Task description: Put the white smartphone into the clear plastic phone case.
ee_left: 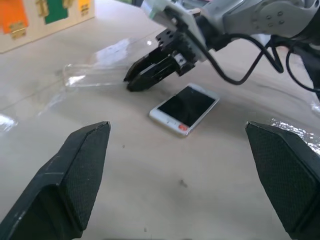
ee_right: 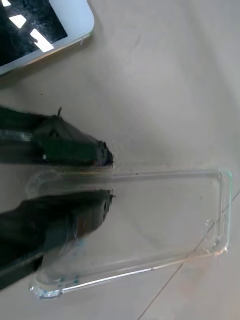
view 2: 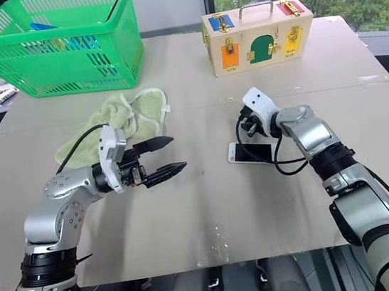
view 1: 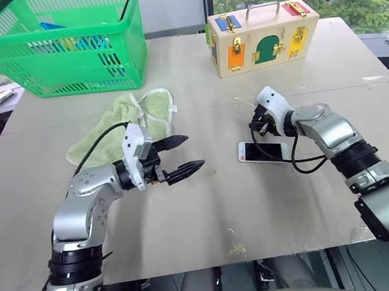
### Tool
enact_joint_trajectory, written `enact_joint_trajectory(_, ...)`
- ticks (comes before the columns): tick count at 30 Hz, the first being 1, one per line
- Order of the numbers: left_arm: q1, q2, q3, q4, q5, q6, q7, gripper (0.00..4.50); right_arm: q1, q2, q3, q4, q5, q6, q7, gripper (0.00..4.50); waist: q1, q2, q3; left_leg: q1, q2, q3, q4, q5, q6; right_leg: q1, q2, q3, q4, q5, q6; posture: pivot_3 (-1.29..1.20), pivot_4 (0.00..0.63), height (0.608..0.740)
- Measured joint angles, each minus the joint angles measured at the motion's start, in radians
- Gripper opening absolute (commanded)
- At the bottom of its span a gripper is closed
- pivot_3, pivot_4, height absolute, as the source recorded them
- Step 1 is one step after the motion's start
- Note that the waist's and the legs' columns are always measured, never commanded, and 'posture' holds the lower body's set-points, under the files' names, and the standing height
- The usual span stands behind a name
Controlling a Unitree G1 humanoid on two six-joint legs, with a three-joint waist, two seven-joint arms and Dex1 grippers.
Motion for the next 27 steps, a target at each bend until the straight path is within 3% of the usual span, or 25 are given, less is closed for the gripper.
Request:
enact_joint_trajectory(3, 0.015, 0.007, 0.0, -0.013, -0.009, 0.0, 0.014, 4.5, -0.018, 0.016, 0.0, 0.034, -0.019, -0.017, 0.014, 0.03, -0.001, 0.0, 0.0, 0.0, 0.0, 0.0, 0.0, 0.0, 0.0, 0.0, 0.0, 0.0, 0.0, 0.0, 0.0, 0.0, 0.15, 0.74)
enact_joint_trajectory(13, 0.047, 0.031, 0.018, -0.036, -0.029, -0.002, 0.065, 4.5, -0.024, 0.026, -0.011, 0.081, -0.041, -0.117, 0.113, 0.03, -0.002, 0.001, 0.0, 0.001, 0.001, 0.001, -0.001, 0.0, 0.0, 0.0, 0.0, 0.001, 0.0, 0.0, 0.0, 0.0, 0.15, 0.74)
enact_joint_trajectory(20, 0.07, -0.015, 0.069, -0.032, -0.059, 0.029, 0.206, 4.5, 0.073, 0.011, 0.005, -0.277, 0.047, -0.069, 0.279, 0.03, 0.0, 0.001, 0.0, -0.001, 0.001, 0.001, -0.001, 0.0, 0.0, -0.001, -0.003, 0.001, 0.0, 0.0, 0.0, 0.0, 0.15, 0.74)
enact_joint_trajectory(27, 0.054, 0.091, 0.082, 0.053, -0.059, 0.04, 0.154, 4.5, 0.129, 0.019, 0.161, -0.506, 0.045, 0.004, 0.329, 0.03, 0.0, 0.001, 0.0, 0.0, 0.001, 0.0, -0.002, 0.0, 0.0, -0.002, -0.003, 0.0, -0.001, -0.002, 0.003, 0.0, 0.15, 0.74)
